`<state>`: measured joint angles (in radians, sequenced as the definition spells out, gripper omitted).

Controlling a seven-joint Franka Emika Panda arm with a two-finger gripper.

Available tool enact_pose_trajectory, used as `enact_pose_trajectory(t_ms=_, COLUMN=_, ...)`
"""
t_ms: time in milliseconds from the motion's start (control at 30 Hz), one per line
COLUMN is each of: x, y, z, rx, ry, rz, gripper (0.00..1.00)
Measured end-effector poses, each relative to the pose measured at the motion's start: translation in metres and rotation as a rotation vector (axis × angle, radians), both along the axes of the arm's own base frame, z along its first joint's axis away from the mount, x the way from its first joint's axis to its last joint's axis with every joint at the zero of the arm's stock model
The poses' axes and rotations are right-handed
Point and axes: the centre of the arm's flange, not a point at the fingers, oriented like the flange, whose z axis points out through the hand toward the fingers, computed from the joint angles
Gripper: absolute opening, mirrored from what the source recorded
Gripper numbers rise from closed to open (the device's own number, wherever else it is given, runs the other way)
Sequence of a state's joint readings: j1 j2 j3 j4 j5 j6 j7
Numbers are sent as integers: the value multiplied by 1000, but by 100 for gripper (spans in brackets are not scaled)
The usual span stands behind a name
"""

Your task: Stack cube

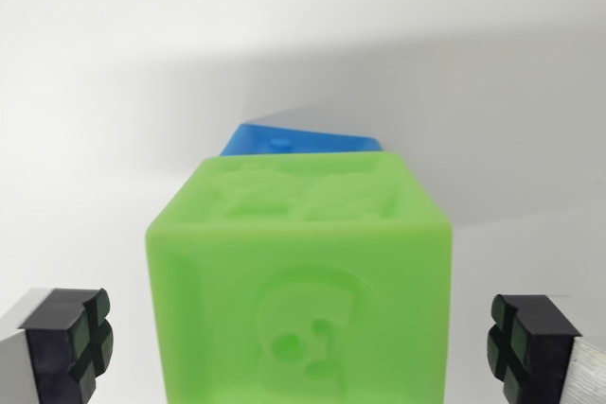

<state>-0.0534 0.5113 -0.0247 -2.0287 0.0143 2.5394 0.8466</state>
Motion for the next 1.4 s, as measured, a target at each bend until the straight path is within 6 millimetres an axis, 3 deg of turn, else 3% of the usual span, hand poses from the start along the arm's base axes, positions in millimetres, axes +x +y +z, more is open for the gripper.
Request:
enact_pose_trajectory(t_ms=567, x=0, y=0, z=55, rx=3, ry=-1, rz=-1, gripper=100)
enact_pose_trajectory(t_ms=1400, x=0, y=0, z=163, rx=5, ry=-3, rz=0, gripper=100)
